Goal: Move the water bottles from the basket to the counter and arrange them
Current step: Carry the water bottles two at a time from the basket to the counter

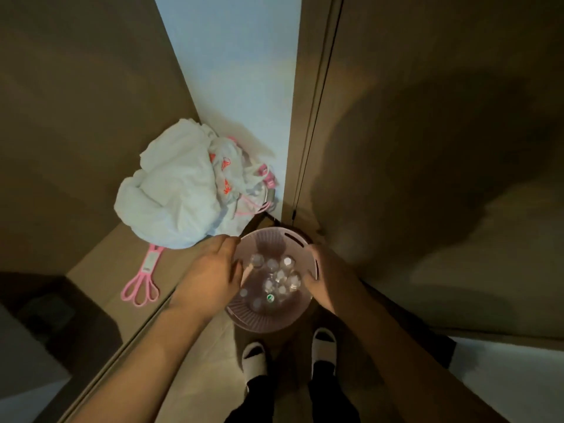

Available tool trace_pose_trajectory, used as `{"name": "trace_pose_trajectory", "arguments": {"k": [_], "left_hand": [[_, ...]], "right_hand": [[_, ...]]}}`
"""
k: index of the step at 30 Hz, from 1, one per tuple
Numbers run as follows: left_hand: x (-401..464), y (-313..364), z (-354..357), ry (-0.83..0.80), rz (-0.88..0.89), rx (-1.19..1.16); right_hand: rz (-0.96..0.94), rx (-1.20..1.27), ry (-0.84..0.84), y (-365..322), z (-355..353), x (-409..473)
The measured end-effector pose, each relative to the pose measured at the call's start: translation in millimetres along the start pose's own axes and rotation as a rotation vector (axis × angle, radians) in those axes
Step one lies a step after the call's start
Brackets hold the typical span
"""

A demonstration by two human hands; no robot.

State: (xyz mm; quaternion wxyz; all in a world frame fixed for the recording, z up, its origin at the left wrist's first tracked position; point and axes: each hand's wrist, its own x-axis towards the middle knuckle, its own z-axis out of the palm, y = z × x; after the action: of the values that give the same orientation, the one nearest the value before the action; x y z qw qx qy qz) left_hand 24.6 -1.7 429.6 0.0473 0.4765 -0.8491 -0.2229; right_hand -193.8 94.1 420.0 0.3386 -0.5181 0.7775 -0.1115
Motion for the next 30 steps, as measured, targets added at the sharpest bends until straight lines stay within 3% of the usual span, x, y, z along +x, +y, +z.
{"name": "trace_pose_trajectory", "arguments": {"k": [10,14,19,22,30], "left_hand": [[94.3,-134.2,310.1,-0.036,-0.159,-0.034],[112.7,-194.0,398.4,-0.073,-0.086,0.081],[131.3,-225.2,427.3,-0.186,0.016,0.319],[143.1,-217.6,424.6,-0.194,-0.029,0.295],[145.5,-224.0,459.1,-0.416,-0.105,0.324]], "right_hand": [[-0.156,-0.140,-0.077,183.1,239.4,223.8],[-0.302,-0.220,-0.071,228.7,312.5,279.8],[-0.327,-0.336,0.019,238.5,332.6,312.9],[-0.365,-0.299,0.026,225.3,324.7,309.5],[-0.481,-0.441,-0.112,244.8,353.7,307.3]]}}
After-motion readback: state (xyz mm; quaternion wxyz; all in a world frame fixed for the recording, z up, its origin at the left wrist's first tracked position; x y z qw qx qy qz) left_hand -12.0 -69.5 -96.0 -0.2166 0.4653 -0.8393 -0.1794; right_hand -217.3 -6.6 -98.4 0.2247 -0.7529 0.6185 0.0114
